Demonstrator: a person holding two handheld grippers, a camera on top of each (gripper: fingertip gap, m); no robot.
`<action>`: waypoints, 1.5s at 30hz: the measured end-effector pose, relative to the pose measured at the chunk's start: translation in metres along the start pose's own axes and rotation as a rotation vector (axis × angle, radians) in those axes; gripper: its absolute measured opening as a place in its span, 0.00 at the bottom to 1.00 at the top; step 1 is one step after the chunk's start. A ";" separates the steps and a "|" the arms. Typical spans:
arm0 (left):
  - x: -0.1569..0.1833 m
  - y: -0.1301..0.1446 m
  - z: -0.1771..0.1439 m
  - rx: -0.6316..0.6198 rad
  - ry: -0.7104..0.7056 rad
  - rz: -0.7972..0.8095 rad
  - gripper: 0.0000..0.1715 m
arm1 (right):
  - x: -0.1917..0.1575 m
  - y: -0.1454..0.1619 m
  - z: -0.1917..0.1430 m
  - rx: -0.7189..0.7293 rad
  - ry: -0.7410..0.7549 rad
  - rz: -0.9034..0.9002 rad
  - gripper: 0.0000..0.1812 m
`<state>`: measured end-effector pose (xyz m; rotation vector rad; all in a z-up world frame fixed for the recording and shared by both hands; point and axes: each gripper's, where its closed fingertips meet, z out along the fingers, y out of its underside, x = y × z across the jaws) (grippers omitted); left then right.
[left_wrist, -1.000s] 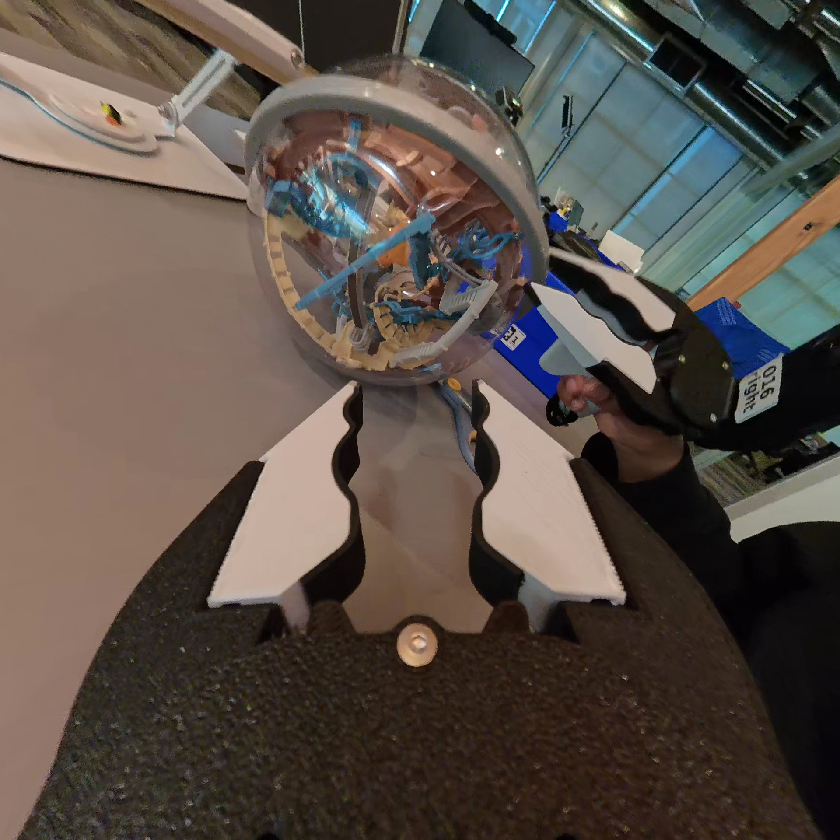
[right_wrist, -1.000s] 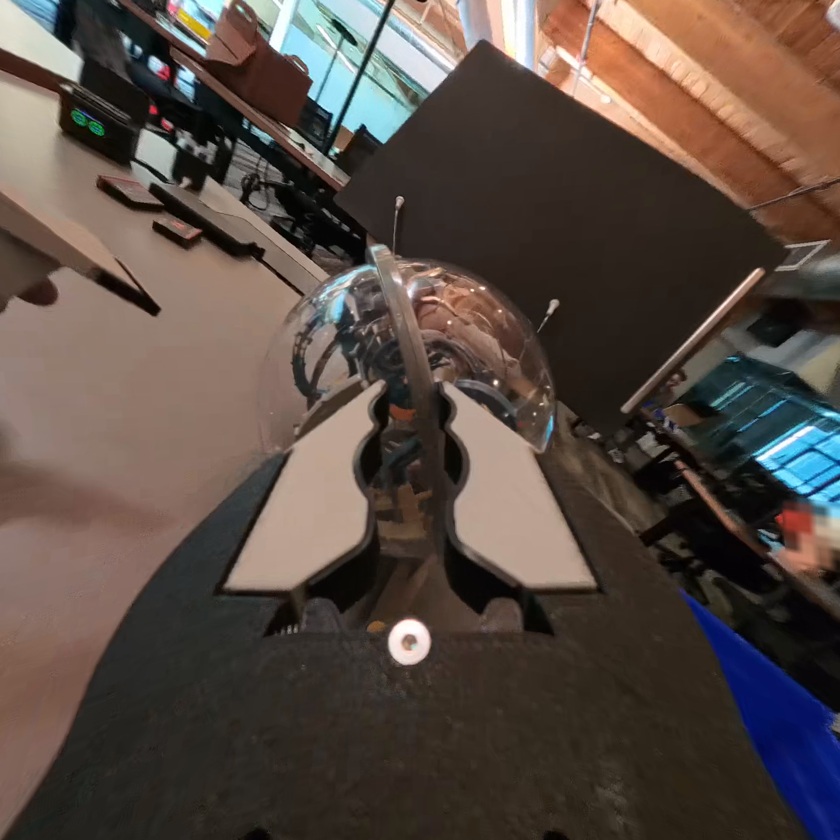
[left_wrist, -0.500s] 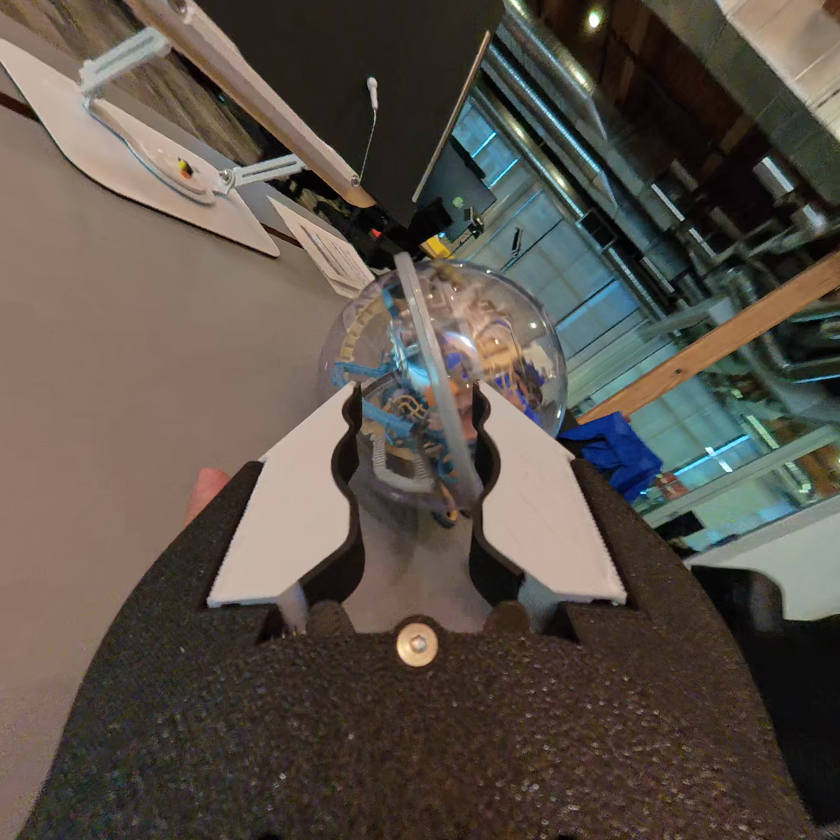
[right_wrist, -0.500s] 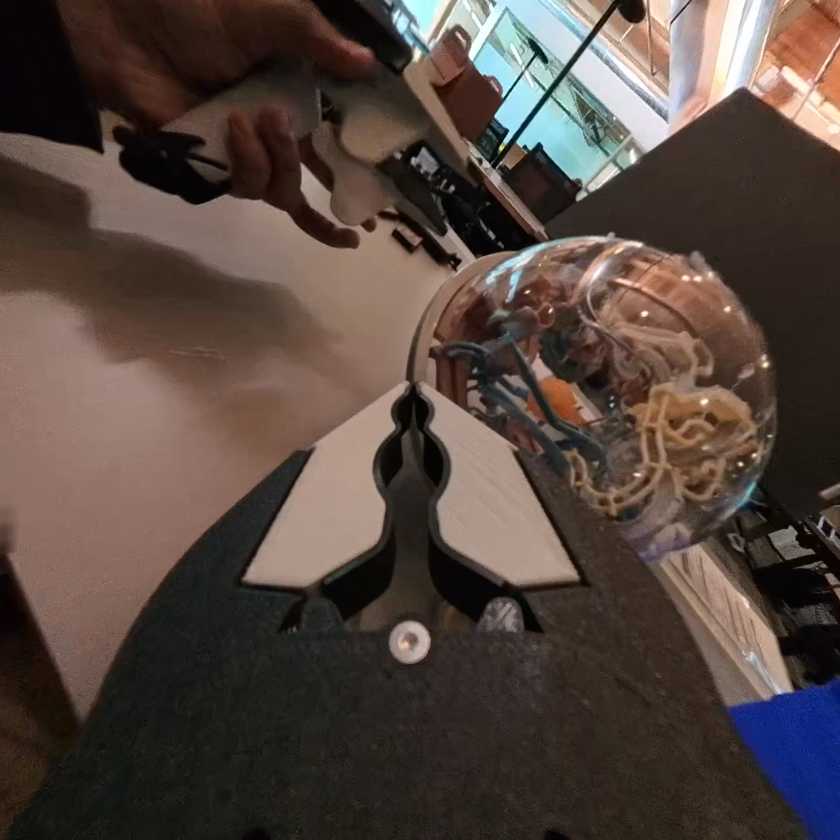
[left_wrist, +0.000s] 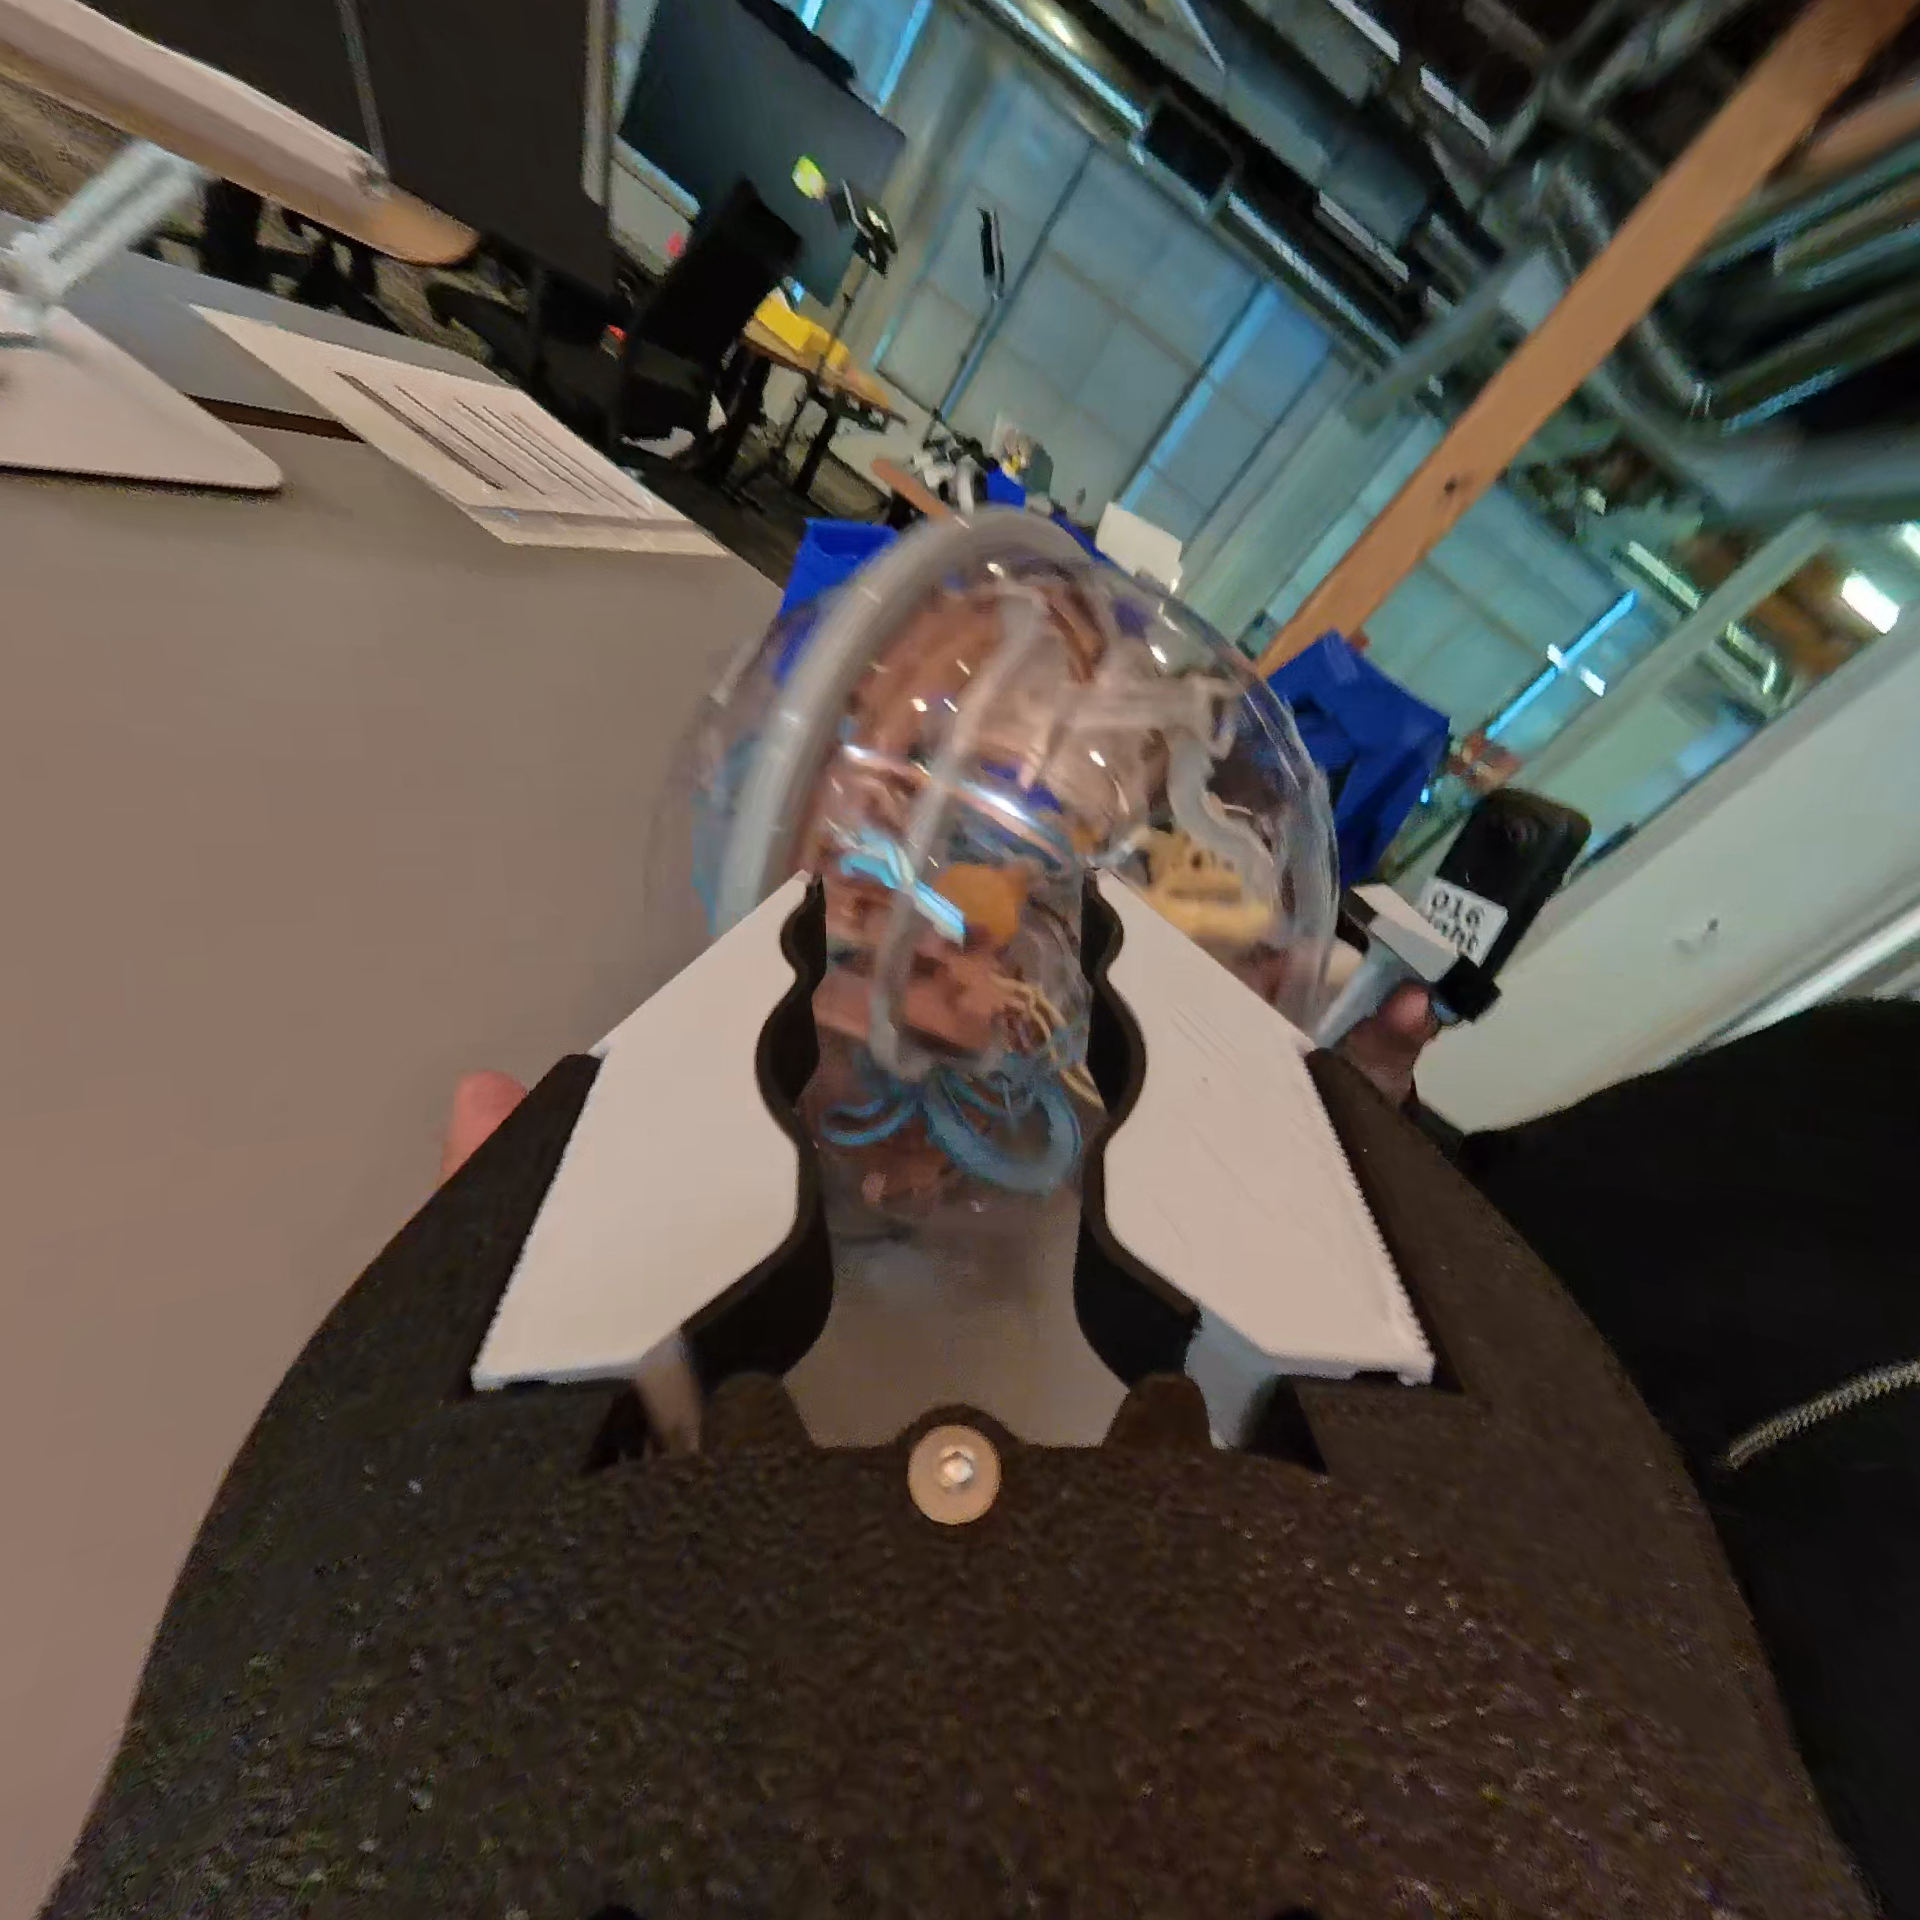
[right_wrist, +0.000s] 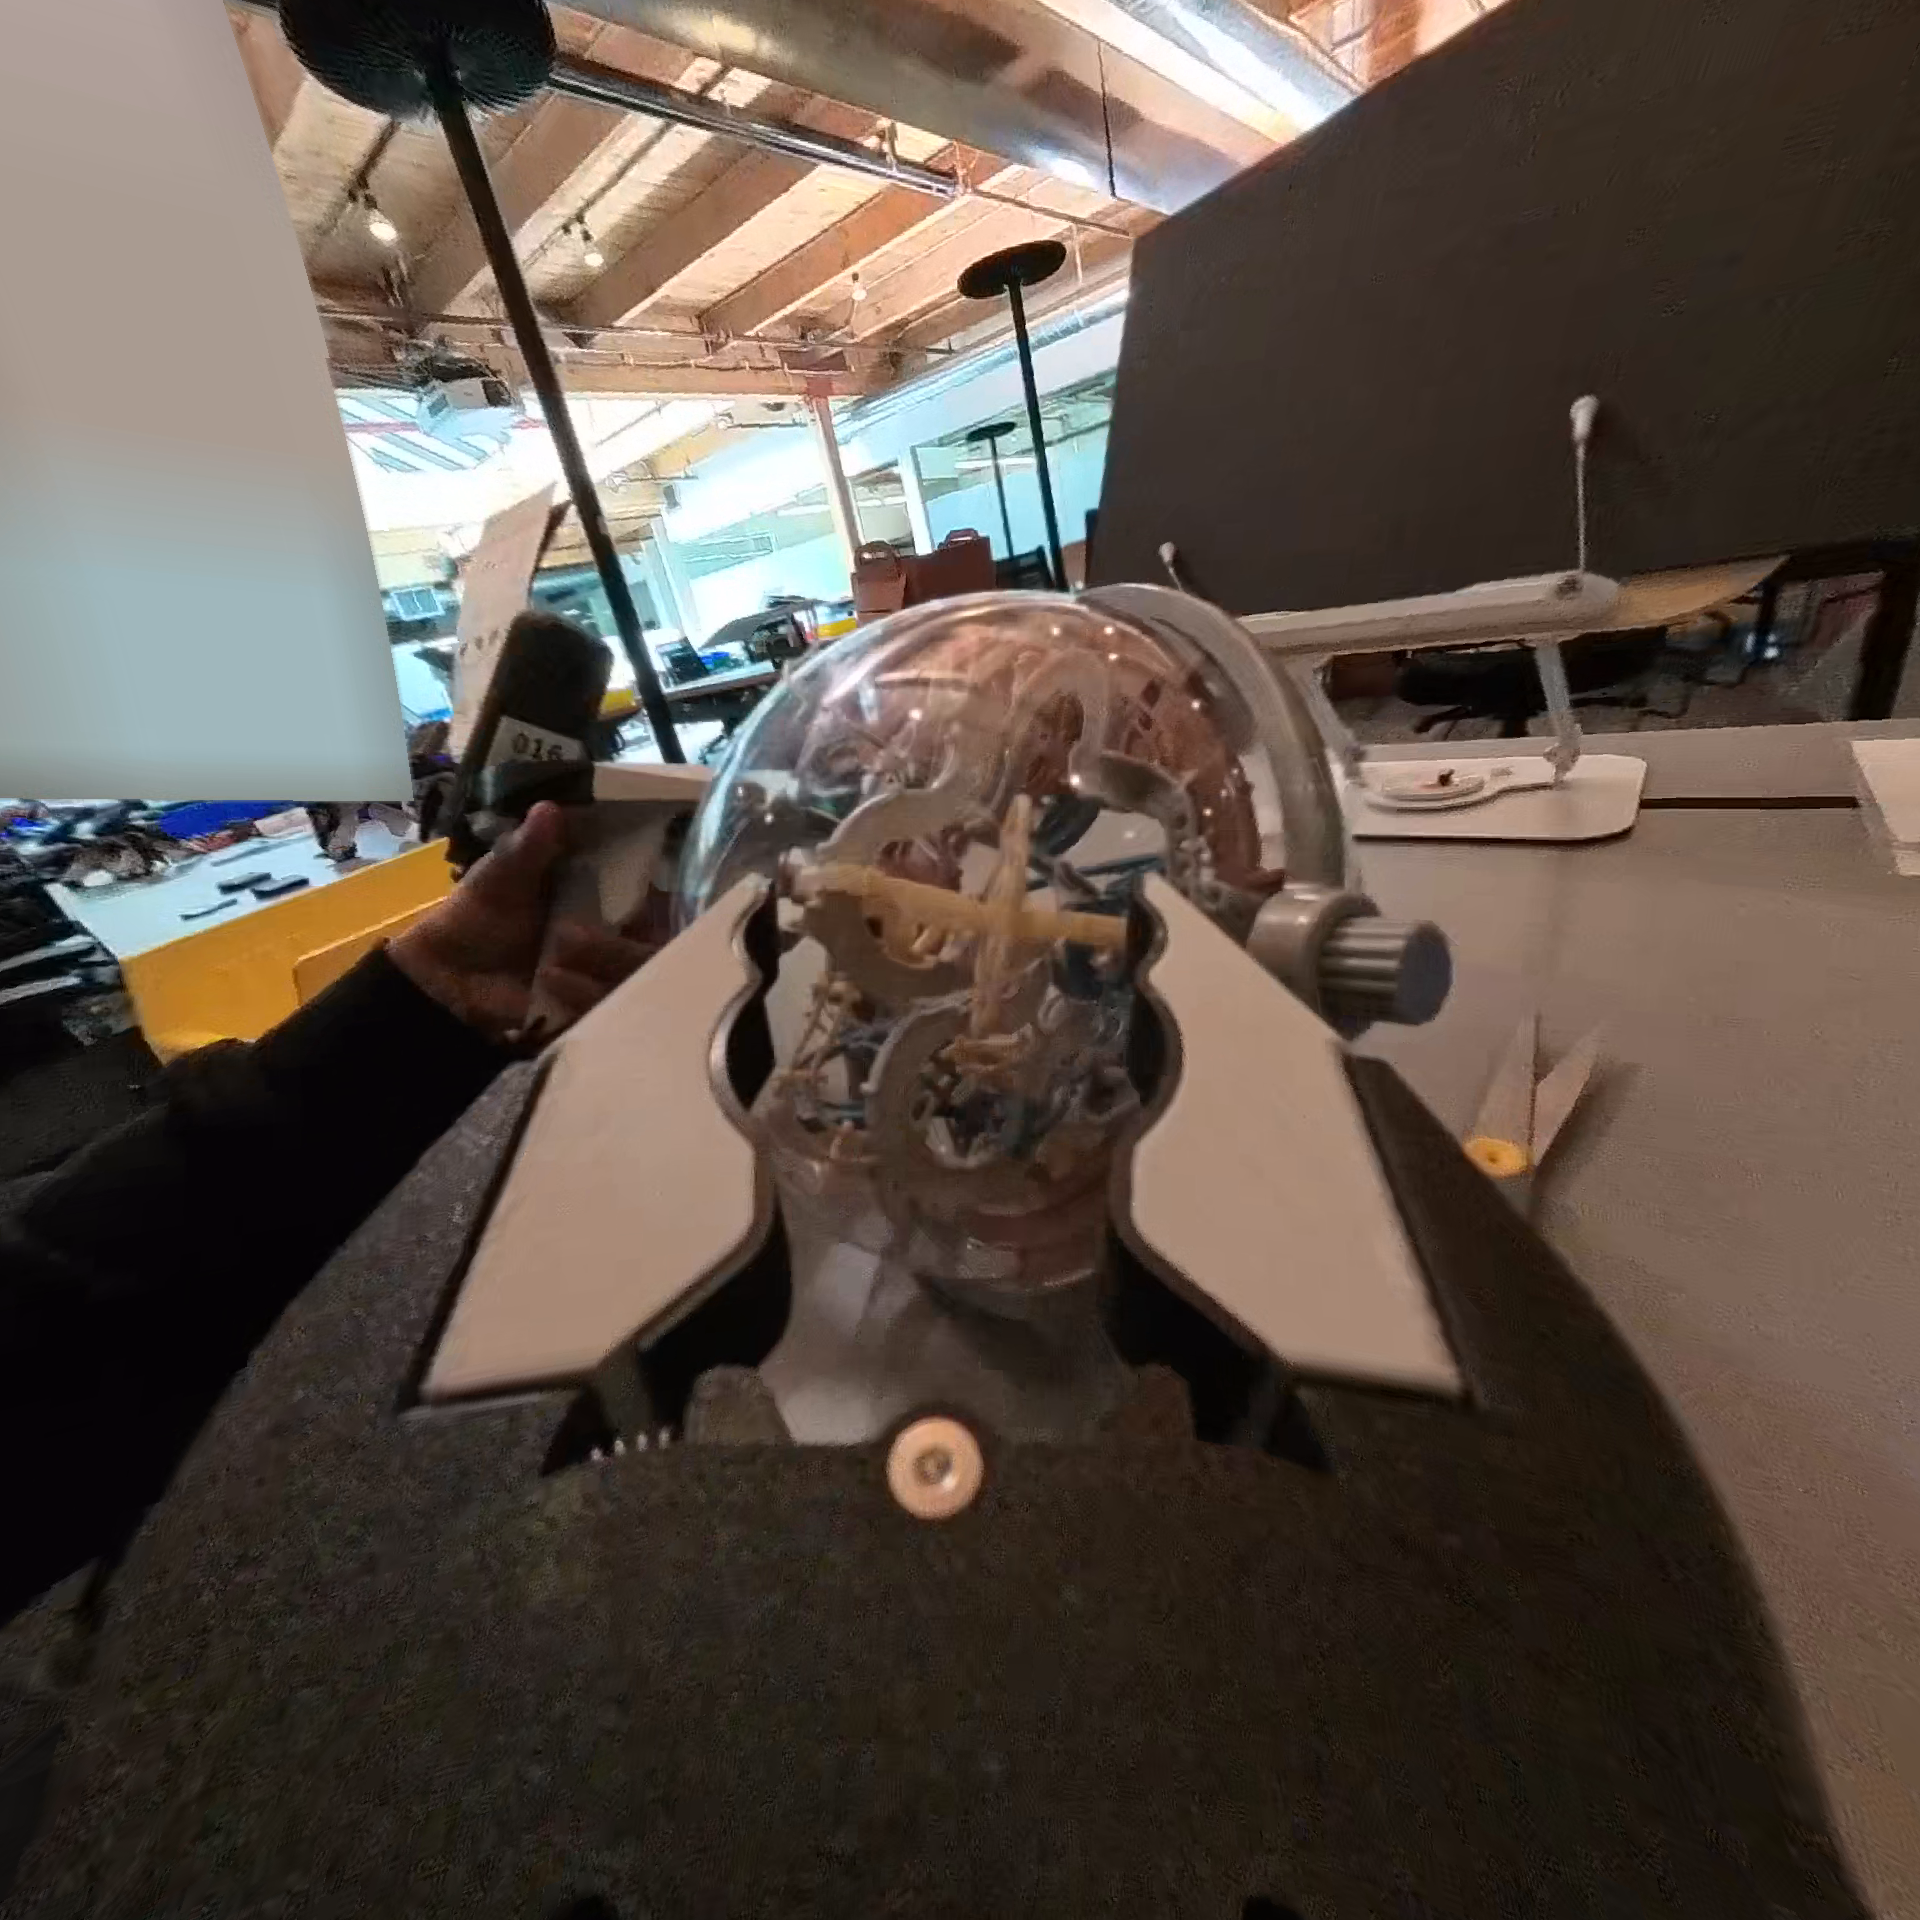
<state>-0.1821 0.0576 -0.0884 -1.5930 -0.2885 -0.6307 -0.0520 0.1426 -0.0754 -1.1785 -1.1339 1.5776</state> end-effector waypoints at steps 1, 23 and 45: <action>0.003 0.002 0.004 -0.007 -0.002 0.015 0.27 | 0.003 0.002 0.000 -0.004 0.024 -0.030 0.39; 0.016 0.001 0.020 0.068 -0.045 0.158 0.41 | 0.013 0.009 0.002 -0.046 0.075 -0.205 0.39; 0.046 0.006 0.022 -0.001 -0.016 0.368 0.41 | 0.048 0.007 -0.026 -0.231 -0.098 0.172 0.36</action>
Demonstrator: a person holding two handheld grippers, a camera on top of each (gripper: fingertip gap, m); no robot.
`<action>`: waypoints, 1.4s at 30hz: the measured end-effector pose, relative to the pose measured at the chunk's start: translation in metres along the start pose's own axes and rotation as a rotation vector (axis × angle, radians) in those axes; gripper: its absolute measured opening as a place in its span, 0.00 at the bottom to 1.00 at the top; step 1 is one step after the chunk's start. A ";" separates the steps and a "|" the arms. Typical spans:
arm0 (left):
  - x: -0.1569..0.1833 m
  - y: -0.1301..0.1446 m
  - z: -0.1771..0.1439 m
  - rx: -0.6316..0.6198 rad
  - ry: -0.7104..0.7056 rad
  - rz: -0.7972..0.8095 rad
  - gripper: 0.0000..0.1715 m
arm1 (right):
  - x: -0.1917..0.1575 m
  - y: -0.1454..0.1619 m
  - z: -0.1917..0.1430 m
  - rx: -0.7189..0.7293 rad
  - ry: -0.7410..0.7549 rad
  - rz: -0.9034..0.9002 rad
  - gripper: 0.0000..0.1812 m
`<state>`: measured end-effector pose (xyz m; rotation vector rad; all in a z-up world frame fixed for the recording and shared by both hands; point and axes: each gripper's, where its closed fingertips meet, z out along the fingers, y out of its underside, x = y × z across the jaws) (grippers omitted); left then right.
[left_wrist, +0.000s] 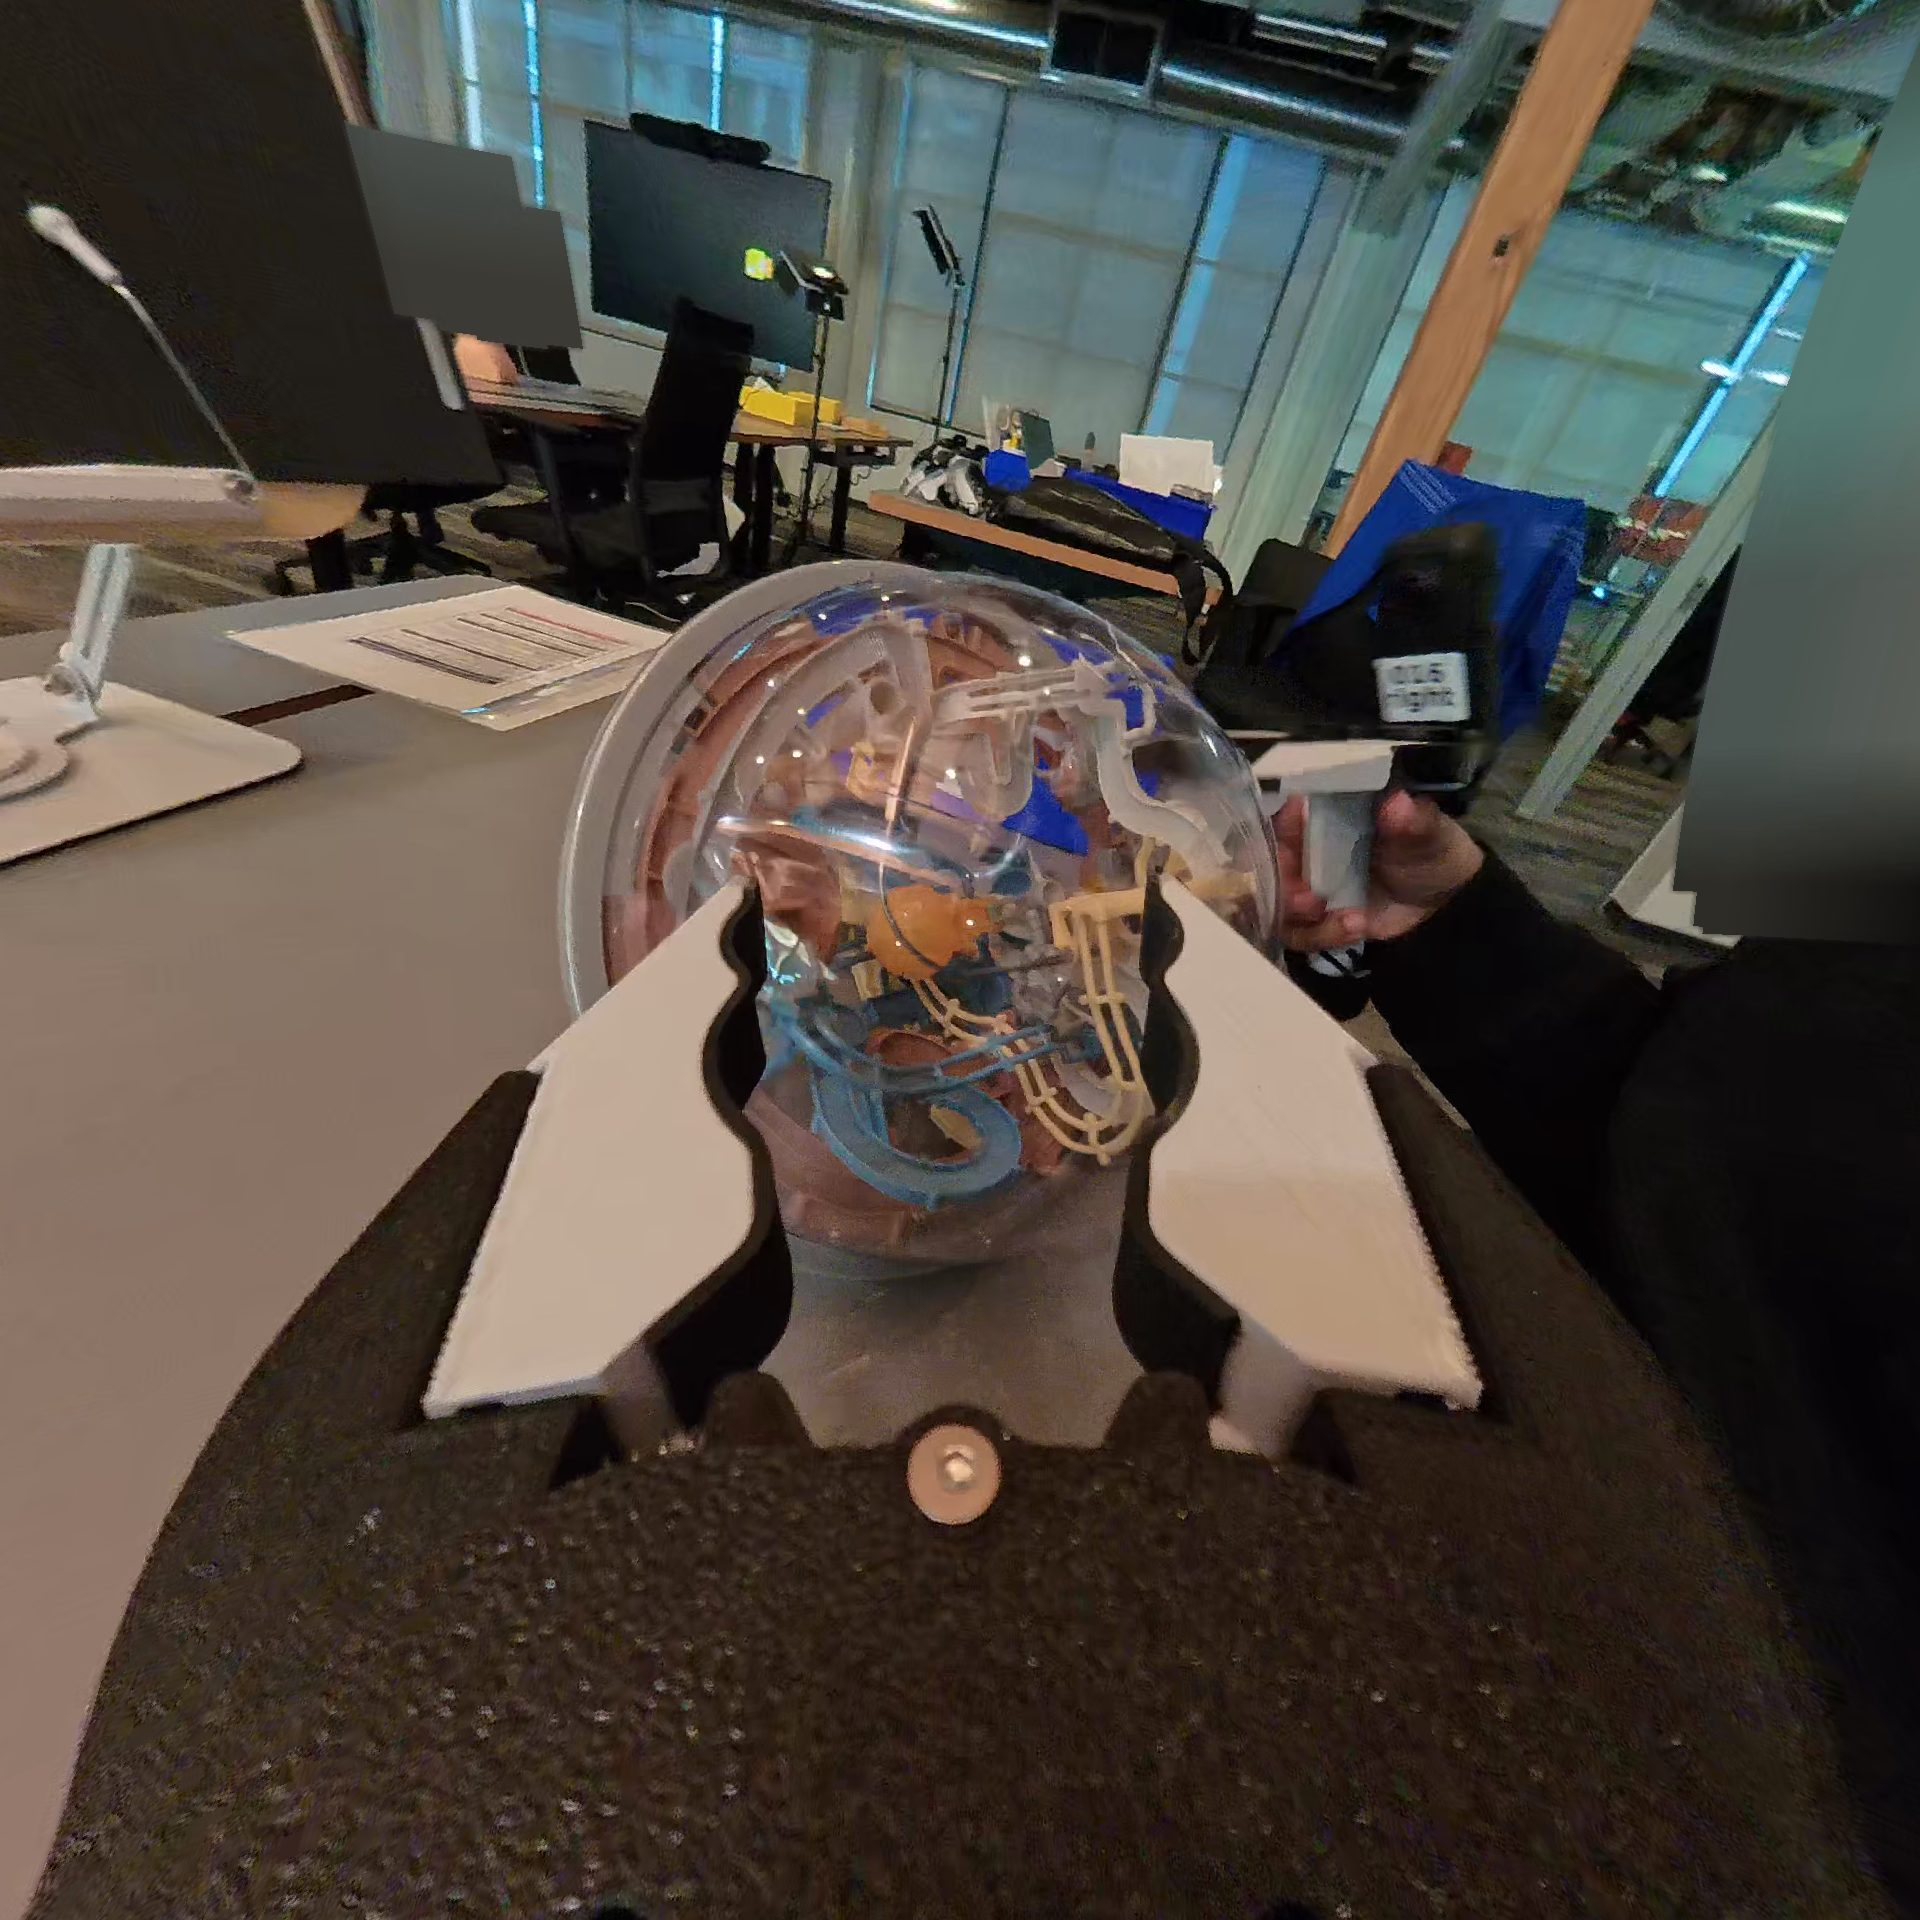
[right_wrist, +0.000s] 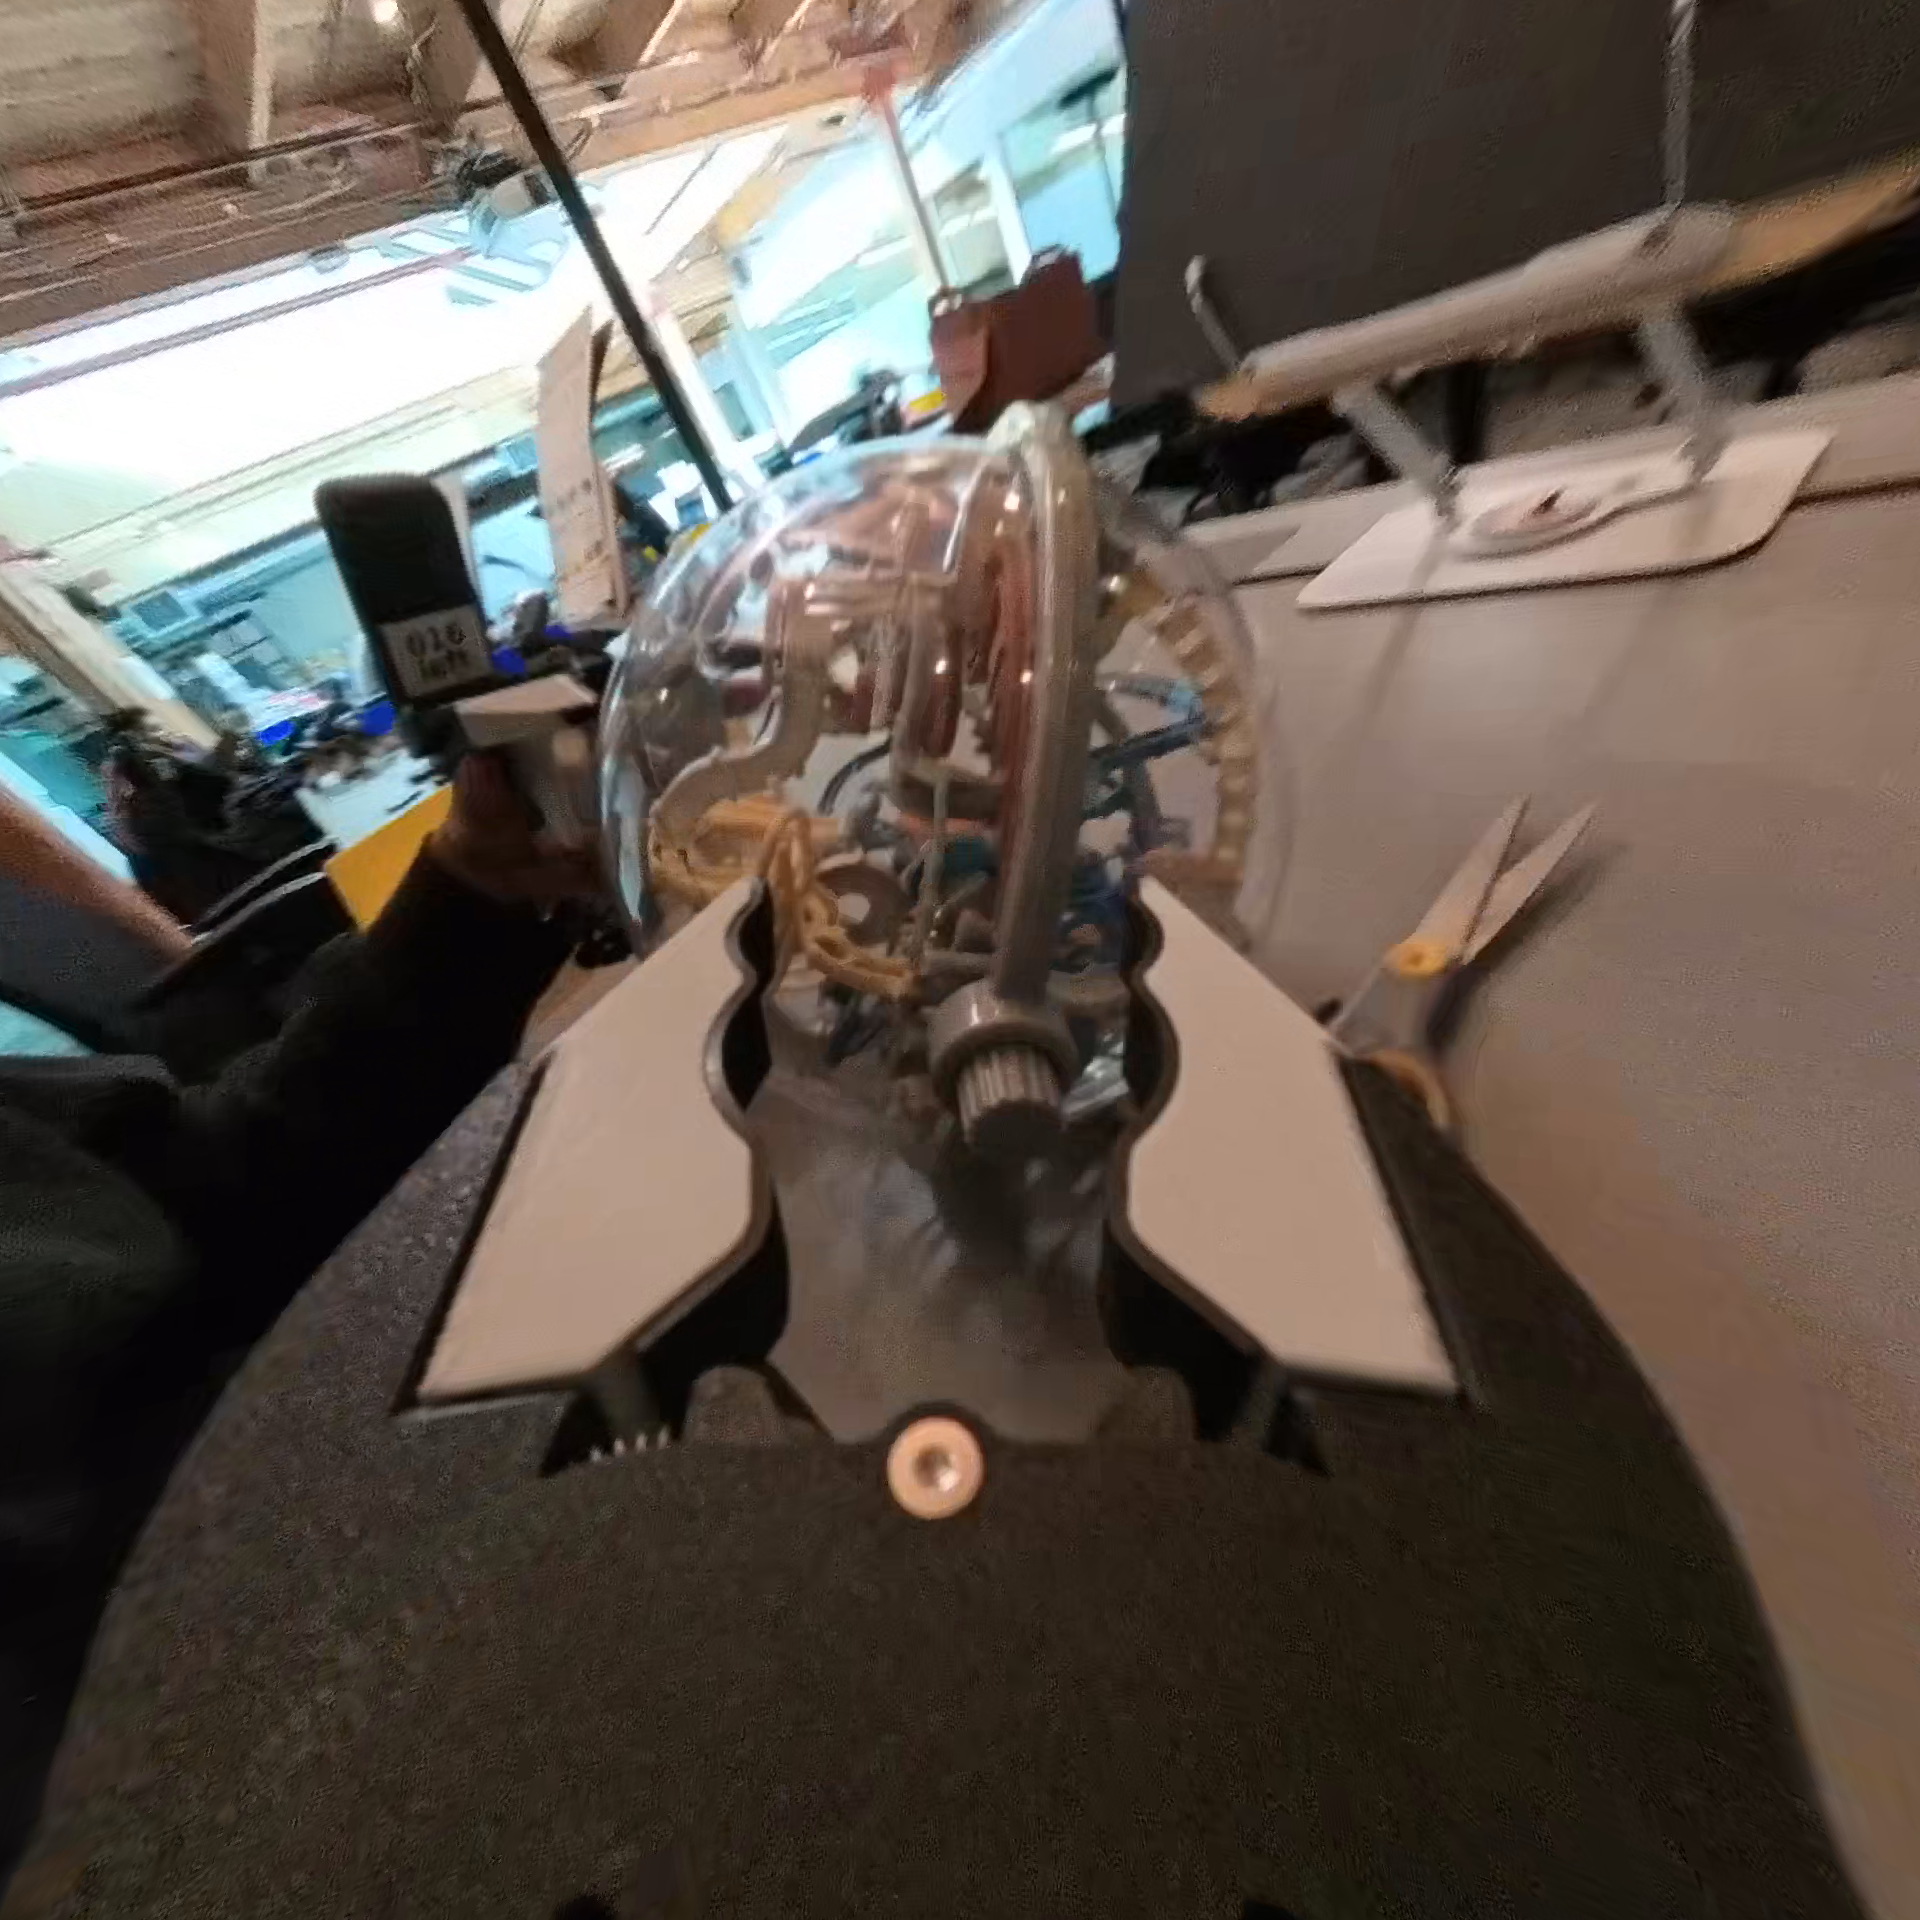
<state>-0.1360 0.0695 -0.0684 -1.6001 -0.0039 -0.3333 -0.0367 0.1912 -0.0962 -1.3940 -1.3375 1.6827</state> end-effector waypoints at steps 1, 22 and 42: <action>0.004 0.002 0.002 -0.016 0.008 0.010 0.41 | -0.001 0.012 0.004 -0.046 -0.023 0.042 0.37; -0.006 0.004 0.005 -0.027 -0.091 0.057 0.43 | 0.010 0.018 0.012 0.004 -0.096 0.223 0.04; 0.054 -0.009 0.019 -0.089 -0.101 0.432 0.44 | 0.018 0.012 0.013 0.124 -0.121 0.387 0.05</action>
